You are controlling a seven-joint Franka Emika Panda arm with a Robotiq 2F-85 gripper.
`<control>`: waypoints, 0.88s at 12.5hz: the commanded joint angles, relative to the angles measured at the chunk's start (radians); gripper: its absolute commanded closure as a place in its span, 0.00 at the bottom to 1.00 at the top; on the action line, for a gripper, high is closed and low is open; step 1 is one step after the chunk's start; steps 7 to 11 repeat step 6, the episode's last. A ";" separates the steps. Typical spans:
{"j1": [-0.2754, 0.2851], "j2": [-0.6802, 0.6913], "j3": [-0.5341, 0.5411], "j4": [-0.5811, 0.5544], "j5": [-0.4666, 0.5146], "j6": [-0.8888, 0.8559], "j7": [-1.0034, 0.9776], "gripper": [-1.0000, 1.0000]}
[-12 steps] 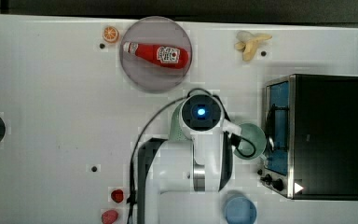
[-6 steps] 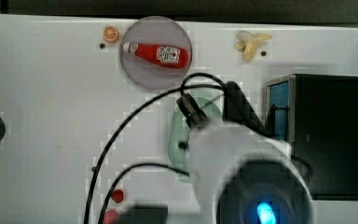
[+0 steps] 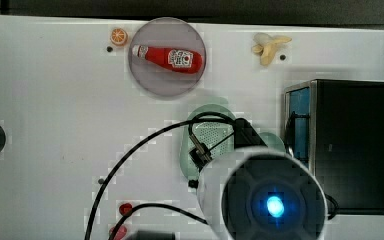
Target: Drag strainer left to right.
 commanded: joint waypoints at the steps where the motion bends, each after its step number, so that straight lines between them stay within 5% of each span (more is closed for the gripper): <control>1: 0.005 0.036 0.002 0.006 0.015 0.010 -0.052 0.00; 11: 0.004 0.058 0.002 0.005 0.015 0.010 -0.052 0.00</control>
